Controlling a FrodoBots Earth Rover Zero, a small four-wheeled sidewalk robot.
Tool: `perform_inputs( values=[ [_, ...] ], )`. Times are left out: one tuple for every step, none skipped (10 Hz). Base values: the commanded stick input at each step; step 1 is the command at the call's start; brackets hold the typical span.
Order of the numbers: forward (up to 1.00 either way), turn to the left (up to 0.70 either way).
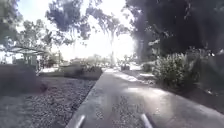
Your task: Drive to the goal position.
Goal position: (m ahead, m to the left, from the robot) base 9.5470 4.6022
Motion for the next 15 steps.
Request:
perform_inputs(
  values=[
    [1.00,0.00],
    [1.00,0.00],
    [1.00,0.00],
    [1.00,0.00],
    [1.00,0.00],
    [1.00,0.00],
    [1.00,0.00],
    [1.00,0.00],
    [1.00,0.00],
    [1.00,0.00],
    [1.00,0.00],
    [1.00,0.00],
    [1.00,0.00],
    [1.00,0.00],
    [1.00,0.00]
  ],
)
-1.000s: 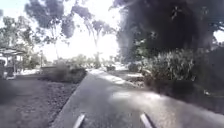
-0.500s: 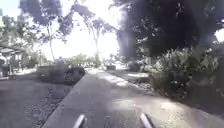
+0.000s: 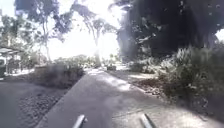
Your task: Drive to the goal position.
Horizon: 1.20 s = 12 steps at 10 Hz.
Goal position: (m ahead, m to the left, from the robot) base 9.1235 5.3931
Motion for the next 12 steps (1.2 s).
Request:
perform_inputs(
  values=[
    [1.00,0.02],
    [1.00,0.06],
    [1.00,0.09],
    [1.00,0.13],
    [1.00,0.38],
    [1.00,0.00],
    [1.00,0.00],
    [1.00,0.00],
    [1.00,0.00],
    [1.00,0.00],
    [1.00,0.00],
    [1.00,0.00]
  ],
)
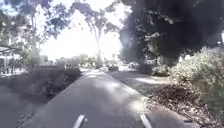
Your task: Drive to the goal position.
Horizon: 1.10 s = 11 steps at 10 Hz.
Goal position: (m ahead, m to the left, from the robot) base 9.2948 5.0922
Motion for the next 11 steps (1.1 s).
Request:
perform_inputs(
  values=[
    [1.00,0.00],
    [1.00,0.00],
    [1.00,0.00],
    [1.00,0.00],
    [1.00,0.00],
    [1.00,0.00],
    [1.00,0.00],
    [1.00,0.00],
    [1.00,0.00],
    [1.00,0.00],
    [1.00,0.00]
  ],
)
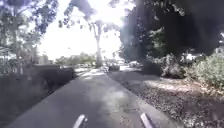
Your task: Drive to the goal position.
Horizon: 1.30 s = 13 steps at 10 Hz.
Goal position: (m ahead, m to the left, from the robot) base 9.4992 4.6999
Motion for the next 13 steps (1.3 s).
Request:
perform_inputs(
  values=[
    [1.00,0.00],
    [1.00,0.00],
    [1.00,0.22],
    [1.00,0.40],
    [1.00,0.40],
    [1.00,0.40],
    [1.00,0.40],
    [1.00,0.40],
    [1.00,0.40],
    [1.00,0.40],
    [1.00,0.40],
    [1.00,0.40],
    [1.00,0.14]
  ],
)
